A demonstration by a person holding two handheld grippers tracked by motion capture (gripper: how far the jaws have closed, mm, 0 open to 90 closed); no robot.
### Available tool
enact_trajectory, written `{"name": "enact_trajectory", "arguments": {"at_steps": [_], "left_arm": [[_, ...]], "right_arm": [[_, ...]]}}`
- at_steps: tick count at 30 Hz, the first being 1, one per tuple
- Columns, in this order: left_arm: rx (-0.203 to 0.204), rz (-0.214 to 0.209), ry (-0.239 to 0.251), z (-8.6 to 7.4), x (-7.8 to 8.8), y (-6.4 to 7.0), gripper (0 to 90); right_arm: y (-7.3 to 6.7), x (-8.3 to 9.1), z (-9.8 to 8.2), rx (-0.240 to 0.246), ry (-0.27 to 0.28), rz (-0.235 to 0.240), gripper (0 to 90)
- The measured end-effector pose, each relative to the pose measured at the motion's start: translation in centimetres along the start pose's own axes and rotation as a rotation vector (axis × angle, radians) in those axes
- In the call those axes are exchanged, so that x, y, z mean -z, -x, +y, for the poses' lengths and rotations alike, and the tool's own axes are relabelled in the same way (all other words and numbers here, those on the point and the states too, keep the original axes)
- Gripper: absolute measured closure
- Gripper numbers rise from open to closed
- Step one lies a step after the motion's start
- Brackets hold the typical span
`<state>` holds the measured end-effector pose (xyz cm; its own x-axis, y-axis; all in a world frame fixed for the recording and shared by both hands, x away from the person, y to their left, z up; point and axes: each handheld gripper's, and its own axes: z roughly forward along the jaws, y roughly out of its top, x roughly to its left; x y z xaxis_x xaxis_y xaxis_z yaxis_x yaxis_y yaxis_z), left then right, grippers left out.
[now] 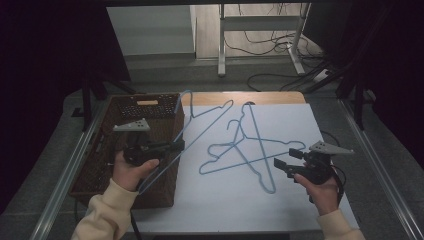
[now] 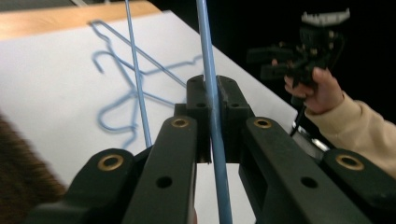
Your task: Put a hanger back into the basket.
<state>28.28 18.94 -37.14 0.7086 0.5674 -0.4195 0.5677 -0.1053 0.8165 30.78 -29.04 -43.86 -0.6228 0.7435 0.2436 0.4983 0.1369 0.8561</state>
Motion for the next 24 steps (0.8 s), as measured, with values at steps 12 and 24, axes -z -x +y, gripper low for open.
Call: {"name": "enact_trajectory", "arguments": {"at_steps": [12, 24], "left_arm": [[0.041, 0.09, 0.113, 0.1, 3.4, -3.6, 85.5], [0.072, 0.139, 0.122, -0.7, 5.7, -7.7, 85.5]], "right_arm": [[0.1, -0.3, -0.1, 0.004, -0.017, -0.005, 18.9], [0.3, -0.5, -0.3, -0.002, -0.028, -0.01, 18.9]]}}
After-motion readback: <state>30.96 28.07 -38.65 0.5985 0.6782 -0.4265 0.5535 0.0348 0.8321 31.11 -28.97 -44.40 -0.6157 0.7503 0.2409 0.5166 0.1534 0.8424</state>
